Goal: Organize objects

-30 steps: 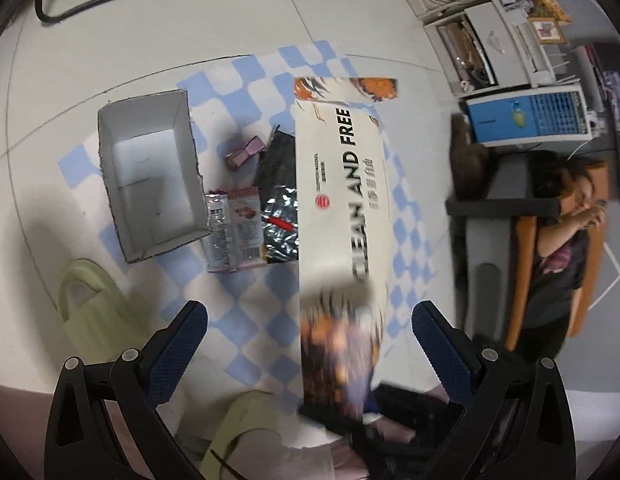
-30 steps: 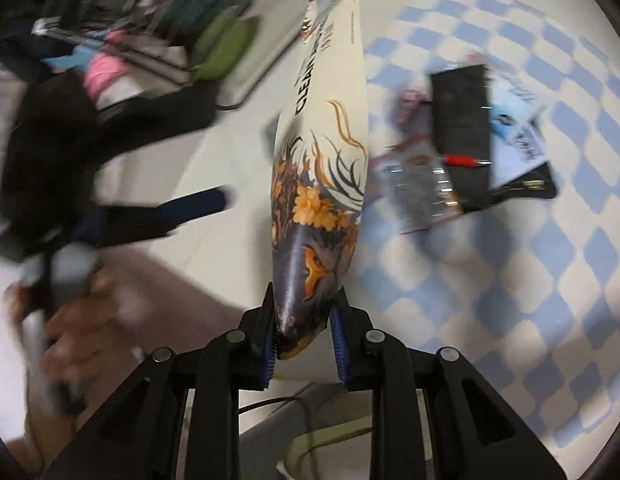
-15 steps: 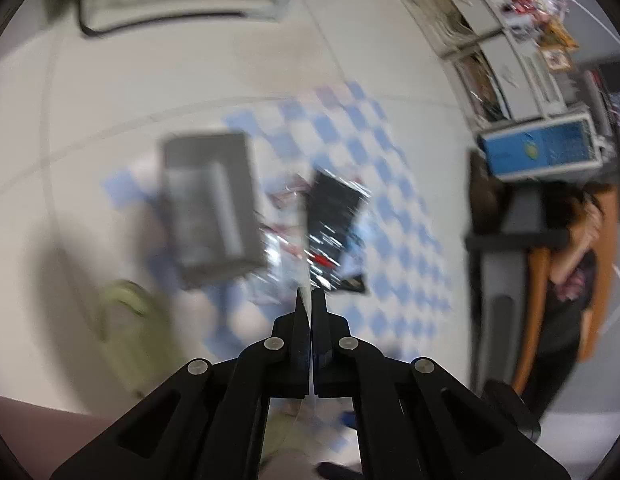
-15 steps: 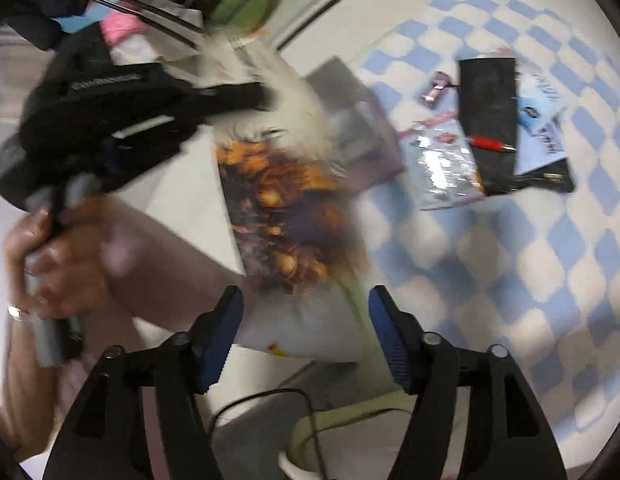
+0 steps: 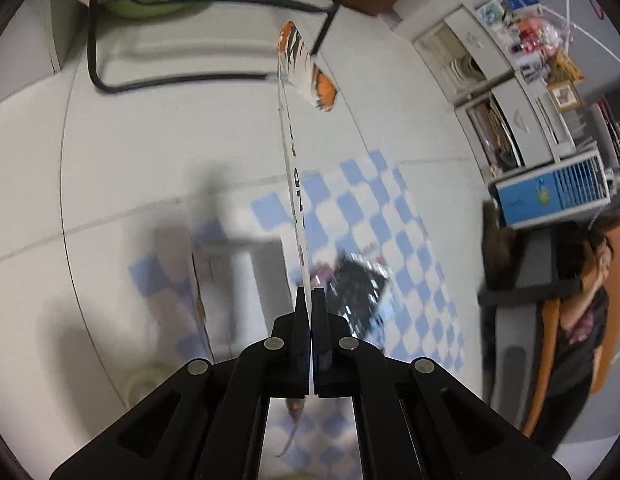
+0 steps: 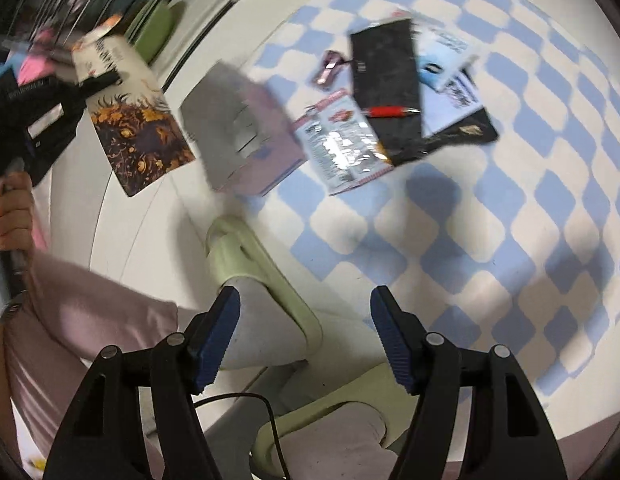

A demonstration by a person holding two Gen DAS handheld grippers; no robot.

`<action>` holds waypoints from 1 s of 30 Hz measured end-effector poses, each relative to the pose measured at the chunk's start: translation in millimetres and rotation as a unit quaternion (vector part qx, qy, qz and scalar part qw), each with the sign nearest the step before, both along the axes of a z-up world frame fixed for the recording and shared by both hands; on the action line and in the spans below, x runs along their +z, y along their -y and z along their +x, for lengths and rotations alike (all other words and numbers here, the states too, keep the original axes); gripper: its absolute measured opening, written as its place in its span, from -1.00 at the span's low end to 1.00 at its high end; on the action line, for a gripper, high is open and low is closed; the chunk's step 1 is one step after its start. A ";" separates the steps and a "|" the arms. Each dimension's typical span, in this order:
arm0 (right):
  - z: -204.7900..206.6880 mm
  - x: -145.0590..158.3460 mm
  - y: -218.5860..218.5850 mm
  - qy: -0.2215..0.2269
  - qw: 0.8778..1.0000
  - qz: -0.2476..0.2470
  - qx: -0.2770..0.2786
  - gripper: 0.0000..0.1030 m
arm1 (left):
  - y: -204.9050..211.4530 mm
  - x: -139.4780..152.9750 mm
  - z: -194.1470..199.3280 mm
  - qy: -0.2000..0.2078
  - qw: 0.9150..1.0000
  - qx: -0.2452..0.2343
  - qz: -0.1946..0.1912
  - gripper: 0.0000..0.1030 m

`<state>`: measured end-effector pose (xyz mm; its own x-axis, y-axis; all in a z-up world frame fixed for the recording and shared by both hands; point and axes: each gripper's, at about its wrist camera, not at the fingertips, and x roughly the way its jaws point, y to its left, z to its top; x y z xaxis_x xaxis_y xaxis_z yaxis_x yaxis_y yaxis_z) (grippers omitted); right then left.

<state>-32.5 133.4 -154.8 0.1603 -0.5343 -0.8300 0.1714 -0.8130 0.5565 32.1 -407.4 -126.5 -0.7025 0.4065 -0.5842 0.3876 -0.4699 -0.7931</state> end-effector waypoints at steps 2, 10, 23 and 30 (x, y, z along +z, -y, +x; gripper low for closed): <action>-0.2 -0.2 -9.3 0.009 1.000 0.002 -0.020 0.33 | 13.7 -11.8 -3.2 -0.011 1.000 0.007 0.004 -1.00; -2.0 -12.0 -22.0 0.024 0.998 0.024 -0.052 0.33 | 35.3 -83.7 -11.8 0.088 0.994 -0.035 -0.052 -0.64; -6.8 -26.2 -7.8 0.039 0.997 0.044 -0.045 0.34 | 72.1 -91.9 26.5 0.148 0.980 -0.135 0.015 -0.34; -7.0 -28.4 -7.9 0.043 0.997 0.047 -0.051 0.40 | 65.5 -55.6 45.3 0.145 0.974 -0.173 0.004 -1.00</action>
<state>-39.5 141.3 -183.2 0.1823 -0.4720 -0.8626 0.0408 -0.8729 0.4862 77.4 -473.0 -182.1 -0.3288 0.5956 -0.7330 0.4150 -0.6060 -0.6786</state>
